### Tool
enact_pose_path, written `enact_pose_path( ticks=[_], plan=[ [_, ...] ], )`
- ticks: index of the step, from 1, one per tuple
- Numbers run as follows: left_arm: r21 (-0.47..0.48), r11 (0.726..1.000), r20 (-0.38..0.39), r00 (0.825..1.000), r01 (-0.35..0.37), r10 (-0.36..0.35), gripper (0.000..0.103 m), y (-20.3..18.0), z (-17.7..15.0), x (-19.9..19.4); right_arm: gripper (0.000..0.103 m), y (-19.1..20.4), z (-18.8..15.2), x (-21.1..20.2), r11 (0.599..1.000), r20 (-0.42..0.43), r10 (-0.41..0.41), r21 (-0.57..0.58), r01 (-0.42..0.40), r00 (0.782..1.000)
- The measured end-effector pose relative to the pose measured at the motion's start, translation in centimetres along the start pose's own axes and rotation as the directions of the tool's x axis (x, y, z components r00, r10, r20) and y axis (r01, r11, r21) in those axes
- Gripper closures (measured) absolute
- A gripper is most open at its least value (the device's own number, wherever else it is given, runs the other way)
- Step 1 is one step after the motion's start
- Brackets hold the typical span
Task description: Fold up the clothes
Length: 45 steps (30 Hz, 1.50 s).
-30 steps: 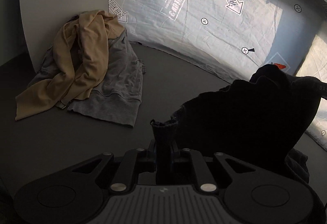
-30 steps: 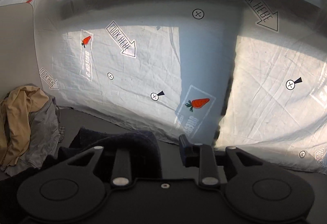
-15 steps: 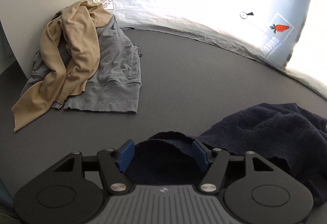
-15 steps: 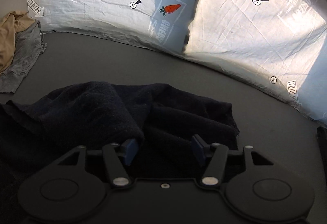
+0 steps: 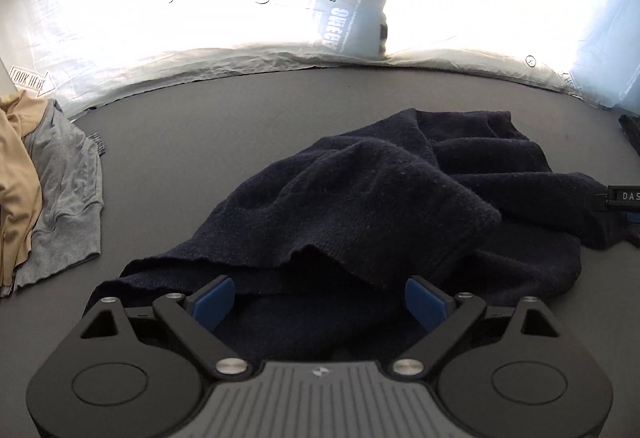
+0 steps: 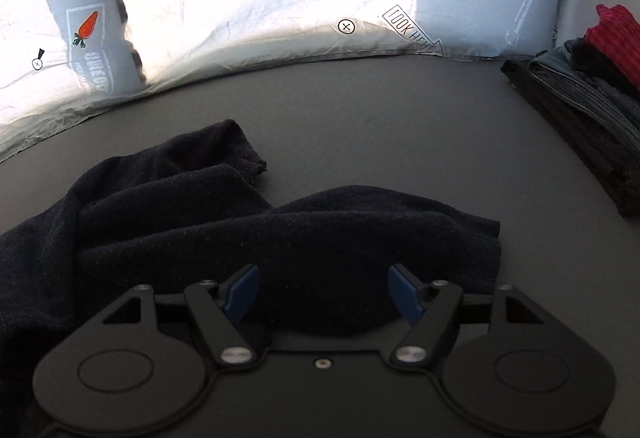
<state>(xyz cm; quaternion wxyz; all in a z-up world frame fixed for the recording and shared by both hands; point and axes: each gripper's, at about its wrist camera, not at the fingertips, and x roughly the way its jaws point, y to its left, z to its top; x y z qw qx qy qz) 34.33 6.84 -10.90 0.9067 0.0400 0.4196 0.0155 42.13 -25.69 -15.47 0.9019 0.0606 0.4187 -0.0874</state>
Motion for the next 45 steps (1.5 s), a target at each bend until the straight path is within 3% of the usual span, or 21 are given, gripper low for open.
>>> enact_pose_path(
  ticks=[6, 10, 12, 14, 15, 16, 18, 19, 25, 30, 33, 36, 37, 39, 41, 43, 45],
  plan=[
    [0.196, 0.980, 0.016, 1.000, 0.024, -0.027, 0.006, -3.9, 2.1, 2.4, 0.025, -2.9, -0.6, 1.5, 0.968, -0.044, 0.063, 0.245, -0.050, 0.997],
    [0.283, 0.959, 0.021, 1.000, 0.005, -0.012, 0.010, -5.4, 3.0, 4.7, 0.024, -5.2, -0.9, 3.1, 0.858, -0.048, 0.189, 0.493, -0.141, 0.981],
    [0.311, 0.950, 0.022, 1.000, -0.004, -0.003, 0.028, -5.6, 3.3, 5.6, 0.022, -5.8, -1.0, 3.9, 0.804, -0.043, 0.211, 0.576, -0.148, 0.976],
    [0.326, 0.945, 0.020, 1.000, -0.011, 0.005, 0.046, -5.5, 3.7, 6.3, 0.023, -5.6, -0.6, 4.2, 0.793, -0.027, 0.217, 0.588, -0.159, 0.976],
    [0.324, 0.946, 0.020, 1.000, -0.016, 0.010, 0.054, -5.2, 3.9, 6.5, 0.043, -5.5, -0.2, 4.5, 0.796, -0.028, 0.220, 0.583, -0.163, 0.975],
    [0.317, 0.948, 0.021, 1.000, -0.018, 0.012, 0.059, -4.9, 4.2, 6.7, 0.056, -5.2, 0.2, 4.9, 0.803, -0.036, 0.224, 0.573, -0.164, 0.974],
    [0.292, 0.956, 0.025, 1.000, -0.024, 0.017, 0.075, -4.1, 4.8, 7.1, 0.100, -5.0, 1.0, 6.1, 0.809, -0.077, 0.220, 0.572, -0.137, 0.973],
    [0.274, 0.961, 0.035, 0.999, -0.034, 0.025, 0.077, -3.5, 5.1, 7.2, 0.103, -5.0, 1.4, 6.4, 0.802, -0.076, 0.219, 0.582, -0.135, 0.973],
    [0.114, 0.982, 0.119, 0.984, -0.149, 0.135, 0.086, 2.9, 7.1, 8.5, 0.103, -2.1, 6.2, 4.9, 0.843, 0.046, 0.159, 0.514, -0.159, 0.986],
    [-0.020, 0.976, 0.135, 0.967, -0.216, 0.217, 0.091, 10.7, 8.3, 12.1, 0.103, 2.9, 12.1, 1.8, 0.909, 0.166, 0.123, 0.377, -0.178, 0.978],
    [-0.066, 0.968, 0.124, 0.960, -0.243, 0.249, 0.090, 15.7, 9.8, 13.5, 0.101, 5.0, 13.2, 0.5, 0.912, 0.191, 0.118, 0.367, -0.182, 0.974],
    [-0.099, 0.950, 0.073, 0.950, -0.297, 0.305, 0.090, 20.4, 10.3, 15.5, 0.098, 5.5, 11.3, 0.1, 0.913, 0.153, 0.080, 0.385, -0.134, 0.985],
    [-0.126, 0.947, 0.041, 0.952, -0.295, 0.302, 0.090, 21.8, 10.3, 15.9, 0.093, 5.5, 10.3, 0.2, 0.919, 0.126, 0.056, 0.382, -0.100, 0.990],
    [-0.177, 0.944, -0.026, 0.960, -0.278, 0.278, 0.086, 24.2, 9.3, 16.3, 0.073, 5.5, 8.0, 0.8, 0.929, 0.055, -0.002, 0.368, -0.019, 0.998],
    [-0.164, 0.946, -0.055, 0.960, -0.278, 0.273, 0.082, 24.5, 7.4, 16.0, 0.067, 5.4, 5.4, 1.7, 0.922, -0.025, -0.002, 0.387, 0.012, 1.000],
    [-0.111, 0.950, -0.064, 0.956, -0.292, 0.287, 0.077, 23.6, 5.7, 15.3, 0.060, 5.5, 3.5, 2.6, 0.910, -0.081, 0.029, 0.415, 0.007, 0.996],
    [-0.078, 0.954, -0.084, 0.955, -0.290, 0.284, 0.058, 22.6, 4.0, 14.3, 0.056, 5.8, 2.5, 3.7, 0.894, -0.112, 0.064, 0.447, -0.008, 0.992]
  ],
)
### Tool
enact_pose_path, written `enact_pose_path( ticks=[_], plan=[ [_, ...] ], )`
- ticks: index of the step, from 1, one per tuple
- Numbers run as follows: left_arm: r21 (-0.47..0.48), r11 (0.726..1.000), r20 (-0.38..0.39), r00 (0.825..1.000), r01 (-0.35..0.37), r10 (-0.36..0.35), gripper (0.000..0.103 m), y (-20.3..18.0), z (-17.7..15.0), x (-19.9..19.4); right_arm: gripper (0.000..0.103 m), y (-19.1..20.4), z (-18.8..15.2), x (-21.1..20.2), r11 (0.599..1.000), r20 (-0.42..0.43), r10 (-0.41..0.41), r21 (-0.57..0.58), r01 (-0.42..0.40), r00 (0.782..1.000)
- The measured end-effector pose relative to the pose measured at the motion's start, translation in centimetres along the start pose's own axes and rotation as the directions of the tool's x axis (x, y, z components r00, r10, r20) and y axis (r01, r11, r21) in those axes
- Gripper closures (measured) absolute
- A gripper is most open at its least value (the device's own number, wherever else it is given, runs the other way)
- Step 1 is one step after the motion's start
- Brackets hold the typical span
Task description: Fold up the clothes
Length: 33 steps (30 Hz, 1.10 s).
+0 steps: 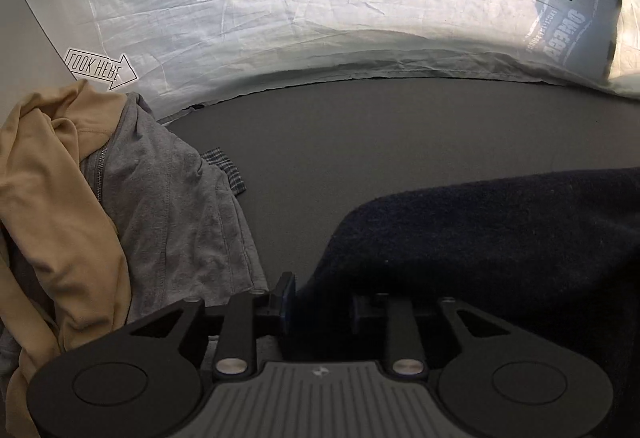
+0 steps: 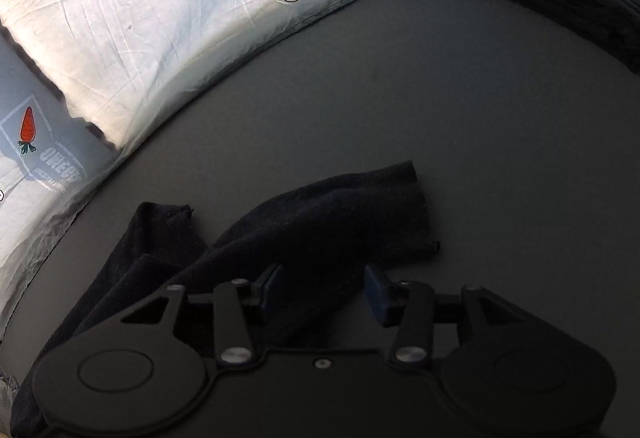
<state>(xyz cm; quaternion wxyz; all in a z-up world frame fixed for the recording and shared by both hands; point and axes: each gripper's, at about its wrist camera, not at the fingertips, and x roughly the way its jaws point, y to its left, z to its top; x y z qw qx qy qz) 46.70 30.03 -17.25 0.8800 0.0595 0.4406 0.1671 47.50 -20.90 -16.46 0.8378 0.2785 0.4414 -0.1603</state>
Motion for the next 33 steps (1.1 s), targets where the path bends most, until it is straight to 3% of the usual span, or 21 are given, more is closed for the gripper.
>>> enact_pose_path(
  ticks=[3, 7, 8, 9, 13, 15, 17, 19, 20, 23, 27, 29, 31, 32, 33],
  plan=[
    [-0.079, 0.996, -0.037, 0.998, 0.052, -0.055, 0.042, 0.3, -2.3, -1.9, 0.050, 0.4, -0.3, 1.2, 0.999, -0.029, 0.020, 0.032, -0.019, 0.999],
    [-0.190, 0.977, -0.072, 0.991, 0.095, -0.111, 0.035, 0.2, -4.5, -4.8, 0.051, 0.9, -0.1, 2.5, 0.998, -0.055, -0.021, 0.058, 0.025, 0.998],
    [-0.193, 0.975, -0.067, 0.990, 0.110, -0.124, 0.032, -0.3, -4.8, -5.7, 0.069, 1.0, -0.2, 2.3, 0.998, -0.045, -0.002, 0.059, 0.005, 0.999],
    [-0.189, 0.974, -0.059, 0.988, 0.126, -0.140, 0.027, -0.8, -5.0, -6.5, 0.096, 0.9, -0.2, 2.2, 0.998, -0.040, 0.021, 0.059, -0.019, 0.999],
    [-0.089, 0.974, -0.005, 0.978, 0.207, -0.208, 0.017, -5.0, -4.4, -9.8, 0.096, -0.5, 0.3, 0.9, 0.979, -0.018, 0.167, 0.126, -0.163, 0.986],
    [0.019, 0.969, 0.023, 0.969, 0.247, -0.248, 0.015, -8.1, -3.7, -11.2, 0.096, -1.6, 0.9, -0.1, 0.942, -0.006, 0.284, 0.190, -0.278, 0.959],
    [0.157, 0.947, 0.050, 0.955, 0.280, -0.291, 0.013, -11.8, -3.0, -12.2, 0.096, -2.8, 1.3, -0.9, 0.881, 0.012, 0.398, 0.272, -0.386, 0.917],
    [0.276, 0.913, 0.071, 0.941, 0.299, -0.330, 0.011, -15.2, -2.5, -12.9, 0.096, -4.4, 1.7, -1.0, 0.810, 0.024, 0.487, 0.363, -0.461, 0.873],
    [0.346, 0.889, 0.081, 0.934, 0.300, -0.347, 0.011, -17.3, -2.3, -13.0, 0.096, -5.0, 2.0, -1.0, 0.797, 0.023, 0.499, 0.380, -0.469, 0.867],
    [0.523, 0.814, 0.109, 0.927, 0.253, -0.358, 0.011, -23.0, -1.8, -12.7, 0.095, -6.3, 2.5, -1.1, 0.841, -0.011, 0.455, 0.334, -0.426, 0.890],
    [0.700, 0.704, 0.183, 0.922, 0.122, -0.342, 0.011, -28.4, -1.5, -11.6, 0.095, -7.8, 1.8, -1.1, 0.831, -0.027, 0.476, 0.342, -0.440, 0.879],
    [0.772, 0.633, 0.228, 0.907, 0.053, -0.354, 0.011, -30.8, -1.5, -11.2, 0.096, -7.9, 1.5, -1.1, 0.838, -0.039, 0.480, 0.316, -0.444, 0.877],
    [0.809, 0.588, 0.260, 0.888, 0.014, -0.379, 0.012, -32.3, -1.5, -11.1, 0.096, -7.7, 1.6, -1.0, 0.837, -0.042, 0.496, 0.288, -0.465, 0.867],
    [0.822, 0.569, 0.275, 0.876, -0.001, -0.395, 0.017, -32.9, -1.3, -11.0, 0.096, -7.7, 1.8, -1.0, 0.835, -0.041, 0.506, 0.274, -0.478, 0.861],
    [0.832, 0.554, 0.288, 0.865, -0.014, -0.411, 0.028, -33.4, -1.3, -10.9, 0.096, -7.5, 2.1, -1.1, 0.833, -0.039, 0.517, 0.254, -0.492, 0.855]
  ],
)
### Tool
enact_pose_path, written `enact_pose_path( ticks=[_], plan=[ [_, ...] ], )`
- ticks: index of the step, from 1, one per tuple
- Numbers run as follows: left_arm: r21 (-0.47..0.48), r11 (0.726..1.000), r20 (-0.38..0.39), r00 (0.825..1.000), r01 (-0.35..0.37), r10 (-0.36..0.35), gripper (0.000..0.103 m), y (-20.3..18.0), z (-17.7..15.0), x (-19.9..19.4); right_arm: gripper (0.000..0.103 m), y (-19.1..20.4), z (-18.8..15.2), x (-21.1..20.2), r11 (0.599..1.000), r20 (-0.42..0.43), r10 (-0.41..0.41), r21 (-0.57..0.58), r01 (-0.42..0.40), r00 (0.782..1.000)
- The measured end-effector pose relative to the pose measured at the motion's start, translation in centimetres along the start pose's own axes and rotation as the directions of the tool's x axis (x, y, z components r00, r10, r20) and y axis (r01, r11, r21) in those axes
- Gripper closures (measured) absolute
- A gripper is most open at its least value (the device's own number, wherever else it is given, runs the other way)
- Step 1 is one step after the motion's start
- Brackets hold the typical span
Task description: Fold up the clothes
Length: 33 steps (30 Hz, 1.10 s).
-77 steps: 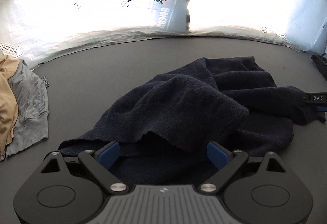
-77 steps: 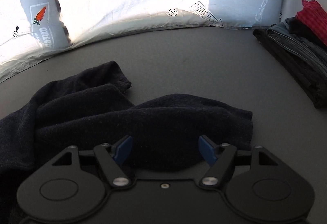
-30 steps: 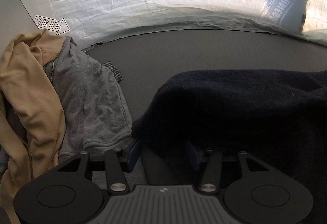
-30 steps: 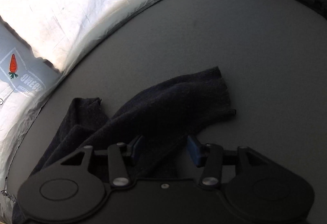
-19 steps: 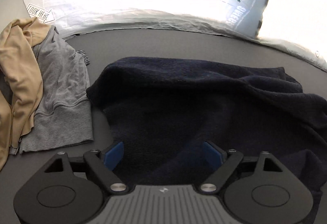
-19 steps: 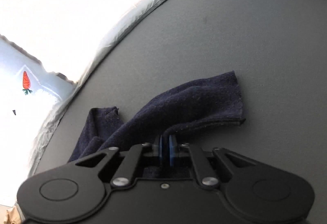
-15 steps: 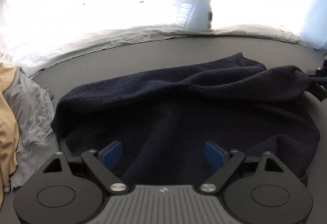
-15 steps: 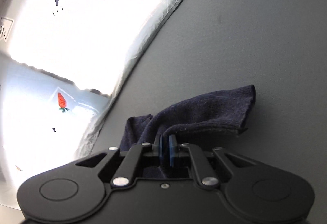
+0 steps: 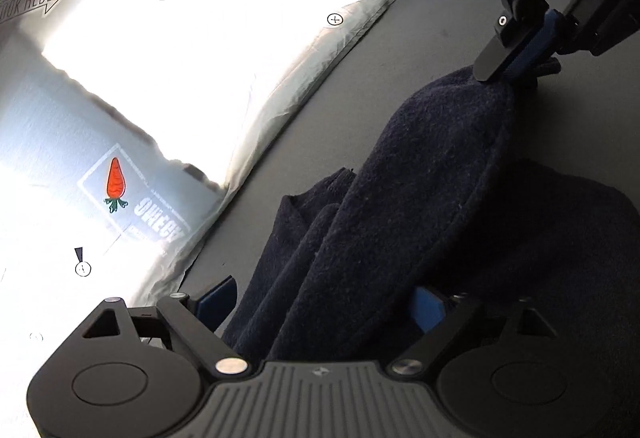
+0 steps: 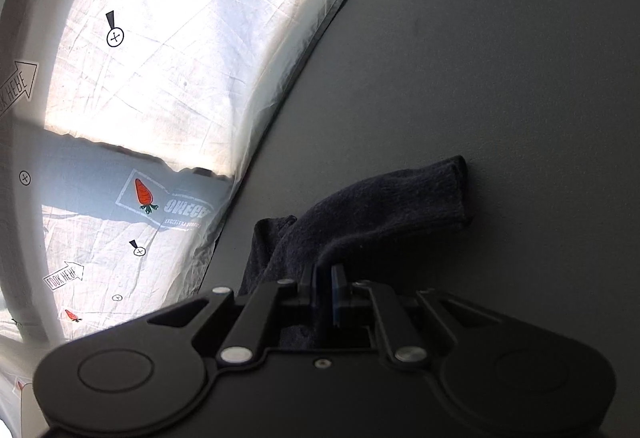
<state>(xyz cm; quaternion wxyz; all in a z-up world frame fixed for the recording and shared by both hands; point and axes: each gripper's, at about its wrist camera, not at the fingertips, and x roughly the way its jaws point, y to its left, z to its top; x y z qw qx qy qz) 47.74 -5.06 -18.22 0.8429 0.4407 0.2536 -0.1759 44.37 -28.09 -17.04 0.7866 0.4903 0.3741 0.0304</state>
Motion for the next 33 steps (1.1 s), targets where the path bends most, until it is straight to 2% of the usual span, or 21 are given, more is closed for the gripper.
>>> enact_pose_path(
  ticks=[1, 3, 4, 7, 10, 12, 14, 15, 16, 17, 18, 19, 20, 22, 23, 24, 26, 28, 29, 30, 33],
  plan=[
    [0.017, 1.000, 0.024, 1.000, -0.008, 0.007, 0.038, -0.1, 0.2, 0.2, 0.096, 0.4, 0.3, 0.0, 1.000, 0.000, 0.013, -0.027, -0.013, 1.000],
    [0.042, 0.998, 0.063, 0.997, -0.039, 0.036, 0.077, 0.1, 0.4, 0.9, 0.096, 1.4, 0.8, 0.0, 0.996, -0.001, 0.034, -0.088, -0.034, 0.999],
    [0.039, 0.998, 0.071, 0.996, -0.049, 0.046, 0.089, 0.6, 0.4, 1.3, 0.096, 2.0, 1.0, 0.0, 0.992, 0.002, 0.041, -0.120, -0.040, 0.999],
    [-0.058, 0.992, 0.072, 0.991, -0.110, 0.114, 0.092, 4.9, 0.3, 2.6, 0.095, 3.3, 1.1, -0.8, 0.980, 0.022, 0.041, -0.194, -0.036, 0.999],
    [-0.196, 0.955, 0.018, 0.973, -0.223, 0.231, 0.092, 11.6, -1.0, 4.2, 0.093, 4.2, 0.9, -1.5, 0.965, 0.057, -0.013, -0.260, 0.028, 0.998],
    [-0.299, 0.898, -0.064, 0.945, -0.324, 0.321, 0.092, 17.8, -3.1, 5.9, 0.093, 4.3, 0.3, -1.3, 0.952, 0.070, -0.079, -0.291, 0.096, 0.994],
    [-0.406, 0.798, -0.196, 0.895, -0.446, 0.400, 0.092, 24.8, -6.4, 7.8, 0.093, 4.4, -0.4, -1.1, 0.936, 0.078, -0.144, -0.314, 0.161, 0.987],
    [-0.457, 0.731, -0.283, 0.862, -0.507, 0.421, 0.085, 28.3, -8.4, 8.7, 0.093, 4.5, -0.9, -1.0, 0.929, 0.078, -0.170, -0.321, 0.186, 0.982],
    [-0.504, 0.673, -0.369, 0.840, -0.541, 0.399, 0.077, 31.3, -10.9, 9.2, 0.092, 4.5, -1.5, -0.8, 0.921, 0.076, -0.193, -0.329, 0.208, 0.978],
    [-0.549, 0.623, -0.444, 0.826, -0.558, 0.348, 0.061, 33.9, -13.5, 9.3, 0.088, 4.4, -2.1, -0.6, 0.915, 0.075, -0.214, -0.333, 0.227, 0.974],
    [-0.596, 0.570, -0.498, 0.817, -0.565, 0.290, 0.055, 35.8, -16.3, 8.9, 0.077, 4.4, -2.7, -0.4, 0.906, 0.075, -0.244, -0.338, 0.255, 0.967],
    [-0.643, 0.528, -0.515, 0.824, -0.554, 0.237, 0.055, 36.7, -18.7, 7.8, 0.071, 4.2, -3.5, 0.0, 0.892, 0.073, -0.284, -0.345, 0.292, 0.956],
    [-0.679, 0.509, -0.503, 0.840, -0.530, 0.204, 0.054, 36.8, -20.4, 6.7, 0.062, 4.1, -4.3, 0.4, 0.878, 0.069, -0.321, -0.352, 0.324, 0.945],
    [-0.698, 0.540, -0.452, 0.874, -0.470, 0.177, 0.039, 34.6, -22.6, 4.0, 0.060, 3.9, -5.8, 1.2, 0.852, 0.050, -0.380, -0.368, 0.371, 0.923],
    [-0.689, 0.571, -0.432, 0.885, -0.447, 0.173, 0.025, 33.0, -23.4, 2.6, 0.060, 3.9, -6.5, 1.5, 0.844, 0.034, -0.397, -0.378, 0.380, 0.917],
    [-0.669, 0.607, -0.417, 0.893, -0.428, 0.170, 0.019, 31.3, -23.9, 1.2, 0.059, 3.9, -7.2, 1.9, 0.838, 0.018, -0.410, -0.387, 0.385, 0.912],
    [-0.640, 0.665, -0.394, 0.908, -0.385, 0.146, 0.019, 27.4, -24.7, -1.5, 0.058, 3.9, -8.4, 2.3, 0.832, -0.015, -0.421, -0.405, 0.380, 0.907],
    [-0.625, 0.702, -0.389, 0.916, -0.340, 0.098, 0.018, 23.2, -25.5, -4.4, 0.058, 4.3, -9.9, 2.3, 0.833, -0.052, -0.419, -0.420, 0.361, 0.906],
    [-0.626, 0.707, -0.393, 0.916, -0.329, 0.078, 0.017, 21.3, -26.0, -5.8, 0.057, 4.4, -10.4, 2.2, 0.836, -0.072, -0.414, -0.424, 0.348, 0.908],
    [-0.640, 0.697, -0.407, 0.912, -0.325, 0.052, 0.015, 19.6, -26.5, -7.0, 0.057, 4.5, -11.0, 2.1, 0.841, -0.092, -0.407, -0.427, 0.333, 0.909],
    [-0.719, 0.624, -0.435, 0.899, -0.307, -0.059, 0.013, 15.0, -28.2, -10.3, 0.054, 4.9, -12.8, 1.7, 0.846, -0.136, -0.393, -0.441, 0.300, 0.909]
  ],
)
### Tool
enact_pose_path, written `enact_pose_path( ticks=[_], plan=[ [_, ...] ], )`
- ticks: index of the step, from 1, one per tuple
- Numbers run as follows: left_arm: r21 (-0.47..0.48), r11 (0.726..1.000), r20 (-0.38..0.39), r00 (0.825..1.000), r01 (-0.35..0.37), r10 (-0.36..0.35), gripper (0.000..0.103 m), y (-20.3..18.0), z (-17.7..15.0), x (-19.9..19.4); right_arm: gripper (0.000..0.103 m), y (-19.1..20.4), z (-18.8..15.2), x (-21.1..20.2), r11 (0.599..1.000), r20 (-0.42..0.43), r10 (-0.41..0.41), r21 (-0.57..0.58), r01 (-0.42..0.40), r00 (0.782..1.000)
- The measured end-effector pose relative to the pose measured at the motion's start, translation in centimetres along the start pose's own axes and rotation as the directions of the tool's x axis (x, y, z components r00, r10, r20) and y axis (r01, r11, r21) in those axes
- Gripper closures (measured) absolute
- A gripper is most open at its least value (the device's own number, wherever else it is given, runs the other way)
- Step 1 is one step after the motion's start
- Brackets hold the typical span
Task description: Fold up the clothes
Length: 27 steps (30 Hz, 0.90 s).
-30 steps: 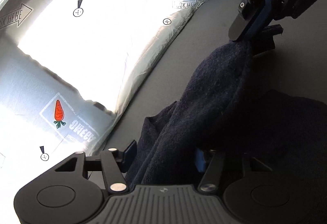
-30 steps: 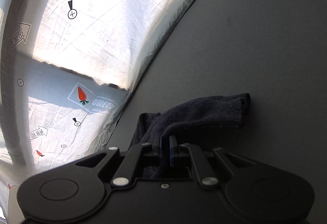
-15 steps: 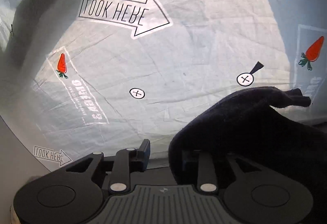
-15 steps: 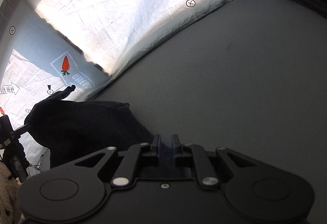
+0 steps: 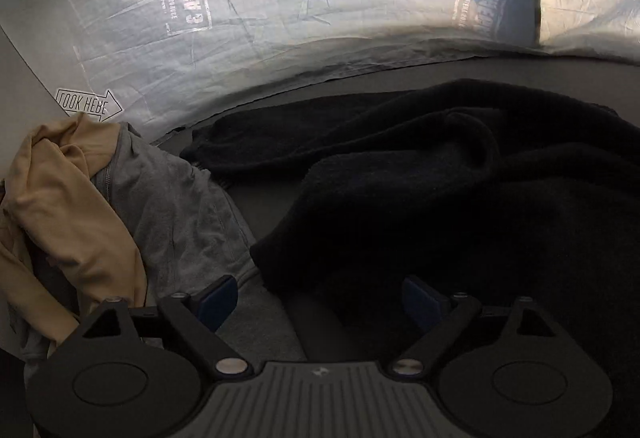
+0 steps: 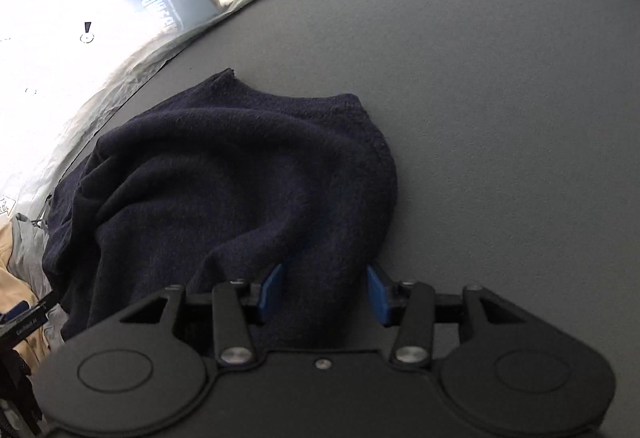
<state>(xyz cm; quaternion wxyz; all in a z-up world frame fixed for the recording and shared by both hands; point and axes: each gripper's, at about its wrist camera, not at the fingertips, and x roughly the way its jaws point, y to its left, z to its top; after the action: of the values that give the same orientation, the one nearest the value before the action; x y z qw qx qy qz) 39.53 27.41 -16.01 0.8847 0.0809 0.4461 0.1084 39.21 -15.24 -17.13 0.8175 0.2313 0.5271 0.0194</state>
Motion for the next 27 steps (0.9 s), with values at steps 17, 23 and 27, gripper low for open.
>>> enact_pose_path(
  ticks=[17, 23, 27],
  plan=[
    [-0.298, 0.931, -0.080, 0.967, 0.209, -0.243, 0.038, 2.1, -10.4, -4.4, 0.047, 4.1, -9.6, -2.7, 0.998, -0.103, 0.064, 0.016, -0.063, 0.993],
    [-0.311, 0.904, -0.040, 0.947, 0.292, -0.320, 0.047, 3.4, -10.5, -4.0, 0.044, 5.1, -13.1, -3.4, 0.980, -0.074, 0.082, 0.186, -0.067, 0.994],
    [-0.299, 0.896, -0.019, 0.937, 0.328, -0.349, 0.048, 3.5, -10.7, -4.0, 0.041, 5.9, -14.1, -3.2, 0.979, -0.021, 0.051, 0.198, -0.046, 0.998]
  ],
)
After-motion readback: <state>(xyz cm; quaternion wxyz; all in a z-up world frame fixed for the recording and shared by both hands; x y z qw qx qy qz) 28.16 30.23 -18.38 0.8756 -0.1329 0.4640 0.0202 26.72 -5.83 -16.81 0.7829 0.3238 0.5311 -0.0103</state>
